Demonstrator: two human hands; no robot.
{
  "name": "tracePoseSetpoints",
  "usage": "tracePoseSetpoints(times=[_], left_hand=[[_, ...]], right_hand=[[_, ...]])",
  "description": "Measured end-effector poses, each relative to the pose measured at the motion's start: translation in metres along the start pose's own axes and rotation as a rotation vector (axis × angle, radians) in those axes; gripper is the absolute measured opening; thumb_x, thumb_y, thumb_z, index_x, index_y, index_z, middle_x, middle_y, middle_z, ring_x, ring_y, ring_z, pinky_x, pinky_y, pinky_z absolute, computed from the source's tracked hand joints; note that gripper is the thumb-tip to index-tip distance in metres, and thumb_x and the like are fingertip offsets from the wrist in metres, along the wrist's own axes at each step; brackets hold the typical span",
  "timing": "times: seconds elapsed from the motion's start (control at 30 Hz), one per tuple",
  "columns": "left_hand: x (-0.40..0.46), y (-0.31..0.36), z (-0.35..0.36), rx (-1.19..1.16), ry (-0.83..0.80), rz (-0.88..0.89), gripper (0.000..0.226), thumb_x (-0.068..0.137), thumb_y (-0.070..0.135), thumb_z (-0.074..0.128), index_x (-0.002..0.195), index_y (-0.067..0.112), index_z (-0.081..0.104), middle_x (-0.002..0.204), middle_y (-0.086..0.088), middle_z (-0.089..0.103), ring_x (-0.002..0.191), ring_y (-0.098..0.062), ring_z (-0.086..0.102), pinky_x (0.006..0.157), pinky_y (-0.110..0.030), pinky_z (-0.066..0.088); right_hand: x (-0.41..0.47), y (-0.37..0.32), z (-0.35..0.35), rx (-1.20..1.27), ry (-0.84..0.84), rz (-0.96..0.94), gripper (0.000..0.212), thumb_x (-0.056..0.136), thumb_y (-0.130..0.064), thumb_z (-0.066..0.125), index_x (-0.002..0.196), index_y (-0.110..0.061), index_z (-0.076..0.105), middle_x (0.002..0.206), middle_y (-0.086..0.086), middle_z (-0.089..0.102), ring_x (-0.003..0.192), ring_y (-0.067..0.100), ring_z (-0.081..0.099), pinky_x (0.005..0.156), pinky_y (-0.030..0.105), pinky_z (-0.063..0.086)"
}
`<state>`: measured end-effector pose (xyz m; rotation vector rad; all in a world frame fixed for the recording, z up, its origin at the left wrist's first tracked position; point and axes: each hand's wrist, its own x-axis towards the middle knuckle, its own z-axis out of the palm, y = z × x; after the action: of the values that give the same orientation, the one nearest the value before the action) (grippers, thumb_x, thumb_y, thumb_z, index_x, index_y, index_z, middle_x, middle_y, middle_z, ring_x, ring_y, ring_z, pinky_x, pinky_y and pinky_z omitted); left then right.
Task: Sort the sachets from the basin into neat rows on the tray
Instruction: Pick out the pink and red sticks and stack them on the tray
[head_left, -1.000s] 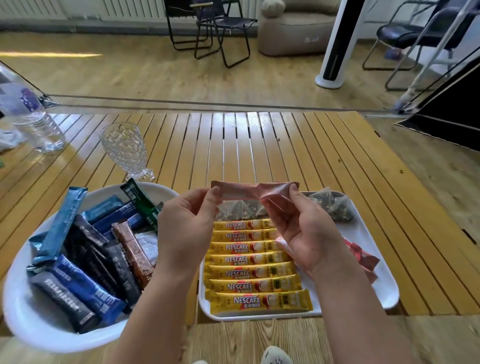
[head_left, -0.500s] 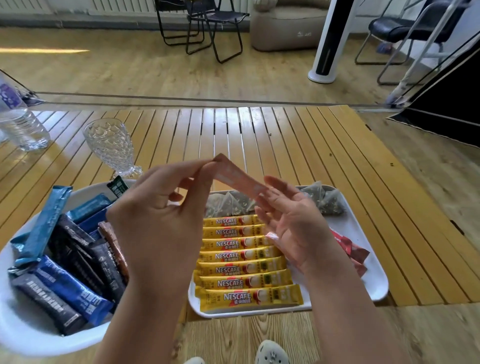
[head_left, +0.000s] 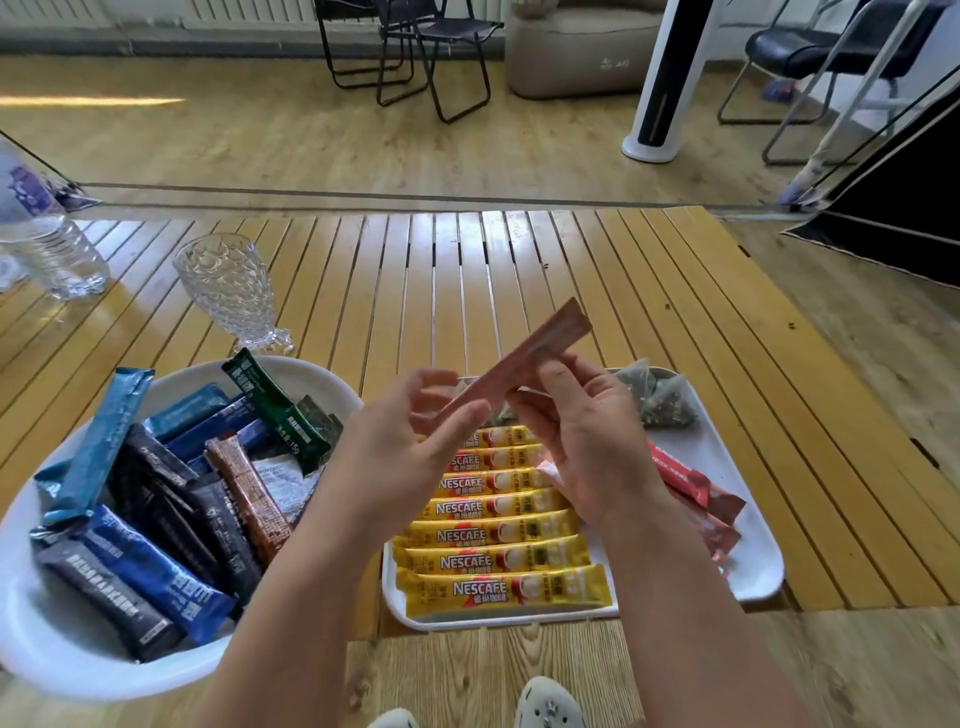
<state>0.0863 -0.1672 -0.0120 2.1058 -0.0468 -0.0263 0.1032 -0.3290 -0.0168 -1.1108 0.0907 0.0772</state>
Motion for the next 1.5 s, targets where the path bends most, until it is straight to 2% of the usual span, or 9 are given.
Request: tracePoseSetpoints(times=[0.13,0.33,0.47,0.6,0.83,1.0,1.17,1.37,1.5], left_hand=[[0.0,-0.005,-0.002,-0.006,-0.026,0.004,0.012,0.09,0.036,0.061,0.099,0.03,0.067,0.081,0.006,0.07,0.081,-0.014,0.066,0.074,-0.039,0.058],[0.008,-0.02,-0.007,0.016,0.054,-0.049,0.022,0.09,0.03,0.063,0.111,0.029,0.061,0.092,0.009,0.069,0.088,-0.007,0.064,0.072,-0.024,0.052],[0.011,-0.026,-0.002,0.091,0.145,-0.01,0.015,0.094,0.02,0.06,0.107,0.026,0.062,0.096,0.007,0.067,0.086,-0.007,0.063,0.066,-0.019,0.05],[0.013,-0.029,0.001,0.201,0.192,0.025,0.013,0.091,0.017,0.064,0.102,0.025,0.065,0.095,0.006,0.066,0.08,-0.003,0.059,0.062,-0.01,0.042],[0.011,-0.036,0.007,0.449,0.181,0.073,0.031,0.081,0.025,0.076,0.11,0.024,0.066,0.106,0.005,0.064,0.093,-0.009,0.057,0.08,-0.024,0.047],[0.013,-0.035,0.012,0.488,0.181,0.086,0.026,0.083,0.03,0.073,0.107,0.026,0.068,0.103,0.006,0.063,0.096,-0.013,0.056,0.084,-0.03,0.048],[0.013,-0.032,0.013,0.47,0.19,0.107,0.018,0.085,0.028,0.07,0.103,0.025,0.069,0.098,0.006,0.064,0.089,-0.012,0.058,0.08,-0.029,0.05],[0.008,-0.027,0.009,0.349,0.194,0.128,0.013,0.087,0.029,0.069,0.099,0.024,0.071,0.09,0.01,0.066,0.08,-0.004,0.061,0.068,-0.016,0.047],[0.007,-0.022,-0.001,0.001,0.171,0.022,0.013,0.088,0.029,0.066,0.098,0.024,0.071,0.086,0.011,0.07,0.081,-0.002,0.065,0.069,-0.017,0.053]], right_hand=[[0.0,-0.003,-0.002,0.0,0.036,0.09,0.013,0.092,-0.023,0.059,0.1,-0.014,0.064,0.085,0.005,0.075,0.082,0.018,0.073,0.061,0.022,0.054],[0.005,0.003,-0.017,-0.273,0.123,0.182,0.015,0.089,-0.026,0.065,0.098,-0.013,0.067,0.068,-0.007,0.065,0.073,0.009,0.058,0.066,0.024,0.046],[0.009,0.007,-0.022,-0.477,0.168,0.162,0.015,0.092,-0.017,0.064,0.106,-0.015,0.064,0.095,0.002,0.07,0.089,0.016,0.067,0.07,0.028,0.057],[0.012,0.012,-0.025,-0.664,0.226,0.059,0.009,0.091,-0.018,0.065,0.098,-0.019,0.069,0.094,-0.001,0.072,0.091,0.016,0.068,0.074,0.036,0.061],[0.011,0.013,-0.03,-1.008,0.343,-0.051,0.024,0.079,-0.027,0.078,0.101,-0.022,0.07,0.091,-0.007,0.069,0.087,0.009,0.064,0.078,0.029,0.056],[-0.004,-0.007,-0.042,-1.198,0.27,0.052,0.01,0.077,-0.029,0.078,0.084,-0.023,0.076,0.079,-0.01,0.07,0.078,0.002,0.063,0.066,0.023,0.052],[-0.014,0.004,-0.037,-1.349,0.247,0.145,0.017,0.072,-0.039,0.079,0.078,-0.023,0.076,0.074,-0.007,0.071,0.075,0.01,0.066,0.072,0.038,0.058],[-0.017,-0.011,-0.031,-1.232,0.179,0.17,0.01,0.076,-0.026,0.079,0.075,-0.021,0.07,0.074,-0.006,0.068,0.073,0.008,0.064,0.066,0.029,0.055],[-0.025,-0.042,-0.031,-0.651,0.178,0.117,0.02,0.08,-0.019,0.073,0.097,-0.02,0.063,0.086,0.003,0.072,0.079,0.019,0.07,0.066,0.033,0.058]])
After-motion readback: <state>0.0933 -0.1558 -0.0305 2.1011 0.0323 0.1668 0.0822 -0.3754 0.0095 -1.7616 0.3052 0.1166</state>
